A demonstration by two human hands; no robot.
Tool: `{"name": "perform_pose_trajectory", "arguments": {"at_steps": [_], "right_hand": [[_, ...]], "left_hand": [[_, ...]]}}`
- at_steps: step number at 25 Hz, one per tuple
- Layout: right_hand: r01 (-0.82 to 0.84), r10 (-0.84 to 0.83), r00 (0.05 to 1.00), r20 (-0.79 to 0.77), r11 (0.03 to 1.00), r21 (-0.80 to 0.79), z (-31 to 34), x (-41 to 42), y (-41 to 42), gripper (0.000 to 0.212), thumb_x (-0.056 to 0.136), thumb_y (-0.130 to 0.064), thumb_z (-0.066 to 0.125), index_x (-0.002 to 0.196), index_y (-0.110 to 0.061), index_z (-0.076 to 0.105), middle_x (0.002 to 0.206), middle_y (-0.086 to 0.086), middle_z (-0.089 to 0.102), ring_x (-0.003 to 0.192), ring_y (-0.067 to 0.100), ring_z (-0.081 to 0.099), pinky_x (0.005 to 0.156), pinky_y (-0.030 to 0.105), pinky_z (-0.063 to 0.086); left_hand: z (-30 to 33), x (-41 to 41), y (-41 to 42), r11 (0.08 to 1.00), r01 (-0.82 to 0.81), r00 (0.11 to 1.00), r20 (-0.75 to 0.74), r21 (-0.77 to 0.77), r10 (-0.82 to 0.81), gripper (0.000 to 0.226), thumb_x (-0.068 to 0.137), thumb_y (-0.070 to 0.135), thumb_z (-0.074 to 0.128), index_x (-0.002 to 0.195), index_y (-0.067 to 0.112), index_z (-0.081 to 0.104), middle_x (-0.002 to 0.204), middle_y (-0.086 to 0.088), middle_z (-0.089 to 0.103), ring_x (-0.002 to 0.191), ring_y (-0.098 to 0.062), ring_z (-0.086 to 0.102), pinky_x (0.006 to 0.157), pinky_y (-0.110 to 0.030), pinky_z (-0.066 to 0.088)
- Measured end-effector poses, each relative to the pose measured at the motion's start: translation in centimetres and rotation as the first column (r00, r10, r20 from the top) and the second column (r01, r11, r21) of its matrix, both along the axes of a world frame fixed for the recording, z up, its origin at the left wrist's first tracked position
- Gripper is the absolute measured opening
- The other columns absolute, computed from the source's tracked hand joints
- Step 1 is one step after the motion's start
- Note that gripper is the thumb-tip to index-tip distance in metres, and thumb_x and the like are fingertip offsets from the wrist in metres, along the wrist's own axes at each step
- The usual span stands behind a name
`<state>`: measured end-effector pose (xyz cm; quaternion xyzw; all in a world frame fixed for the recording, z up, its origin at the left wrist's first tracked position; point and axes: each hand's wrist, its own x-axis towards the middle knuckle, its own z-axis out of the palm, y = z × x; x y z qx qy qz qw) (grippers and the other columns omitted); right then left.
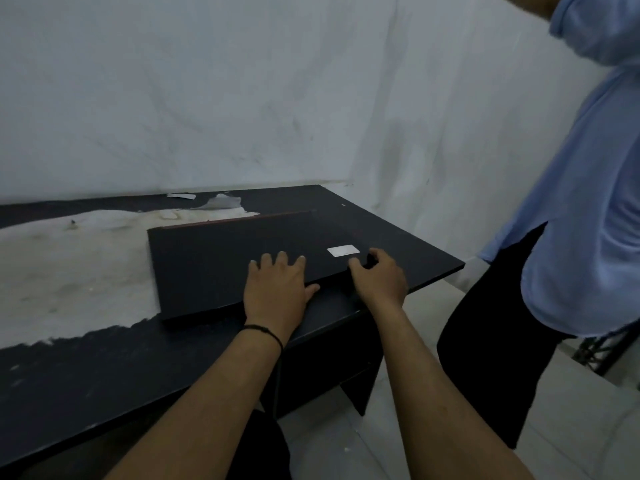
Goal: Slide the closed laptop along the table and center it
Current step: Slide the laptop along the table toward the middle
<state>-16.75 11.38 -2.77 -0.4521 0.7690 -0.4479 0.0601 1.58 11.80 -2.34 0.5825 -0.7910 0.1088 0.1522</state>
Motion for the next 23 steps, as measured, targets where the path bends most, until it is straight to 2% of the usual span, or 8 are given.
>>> {"name": "perform_pose_trajectory", "arguments": {"at_steps": [2,5,7,9,11,13,18,23], "right_hand": [[0.016,-0.014,1.0,-0.018,0.993,0.117,0.7,0.0,-0.8,0.064,0.084,-0.057,0.054,0.137,-0.022,0.053,0.136,0.005,0.059,0.122,0.029,0.055,0.106,0.045,0.039],[0.019,-0.032,0.996,0.082,0.986,0.165,1.9,-0.1,-1.4,0.069,0.076,-0.061,0.059,0.136,-0.027,0.055,0.137,0.001,0.059,0.124,0.026,0.056,0.107,0.044,0.037],[-0.006,-0.014,0.976,0.219,0.996,0.092,1.8,-0.2,-1.2,0.065,0.07,-0.062,0.064,0.127,-0.032,0.061,0.131,-0.004,0.064,0.119,0.023,0.06,0.107,0.044,0.04],[-0.009,0.034,0.896,0.442,0.998,-0.058,2.1,-0.6,-1.0,0.054,0.069,-0.059,0.07,0.115,-0.03,0.068,0.12,-0.005,0.069,0.11,0.022,0.064,0.102,0.046,0.046],[0.025,0.1,0.802,0.588,0.979,-0.201,2.4,-1.1,-1.0,0.036,0.073,-0.05,0.072,0.1,-0.026,0.073,0.103,-0.005,0.073,0.097,0.018,0.067,0.091,0.041,0.053],[0.078,0.13,0.755,0.643,0.955,-0.285,2.5,-1.1,-0.8,0.022,0.077,-0.042,0.068,0.086,-0.023,0.074,0.088,-0.007,0.073,0.085,0.016,0.067,0.077,0.034,0.052],[0.153,0.082,0.791,0.606,0.933,-0.325,2.0,-1.1,-0.1,0.012,0.084,-0.026,0.06,0.077,-0.023,0.069,0.075,-0.01,0.066,0.073,0.013,0.059,0.06,0.027,0.039],[0.035,0.094,0.903,0.42,0.957,-0.288,1.2,-0.5,1.2,0.028,0.088,-0.018,0.054,0.107,-0.027,0.073,0.088,-0.015,0.066,0.095,0.017,0.066,0.077,0.028,0.044]], "left_hand": [[0.1,0.0,0.4,1.0,0.004,1.0,-0.015,-0.016,-0.004,0.065,0.097,0.062,0.045,0.152,0.027,0.04,0.148,-0.008,0.05,0.132,-0.032,0.045,0.113,-0.049,0.035],[0.1,0.0,0.7,0.999,-0.005,1.0,-0.009,-0.036,0.004,0.062,0.097,0.06,0.047,0.149,0.025,0.044,0.139,-0.007,0.056,0.126,-0.03,0.05,0.106,-0.048,0.041],[0.0,0.0,0.6,0.999,0.002,1.0,0.023,-0.054,-0.001,0.062,0.097,0.059,0.048,0.148,0.024,0.044,0.135,-0.007,0.057,0.122,-0.031,0.051,0.101,-0.048,0.043],[0.3,-0.2,0.2,0.999,0.008,0.999,0.052,-0.05,-0.006,0.066,0.097,0.06,0.047,0.152,0.024,0.039,0.139,-0.009,0.054,0.124,-0.032,0.05,0.1,-0.05,0.044],[0.4,-0.5,0.0,0.999,0.007,0.996,0.091,-0.048,-0.003,0.07,0.097,0.06,0.047,0.155,0.022,0.032,0.144,-0.012,0.049,0.126,-0.034,0.048,0.1,-0.053,0.044],[0.4,-0.7,-0.1,0.998,-0.008,0.995,0.104,-0.062,0.014,0.072,0.097,0.058,0.05,0.155,0.022,0.029,0.146,-0.014,0.047,0.127,-0.037,0.047,0.1,-0.056,0.044],[0.0,-1.2,-0.3,0.997,-0.048,0.991,0.123,-0.06,0.056,0.066,0.103,0.041,0.047,0.159,0.019,0.02,0.156,-0.024,0.037,0.137,-0.046,0.041,0.107,-0.065,0.037],[0.1,-1.4,-0.1,0.995,-0.053,0.991,0.114,-0.085,0.063,0.059,0.105,0.037,0.044,0.157,0.016,0.026,0.154,-0.025,0.041,0.136,-0.048,0.044,0.11,-0.065,0.034]]}}
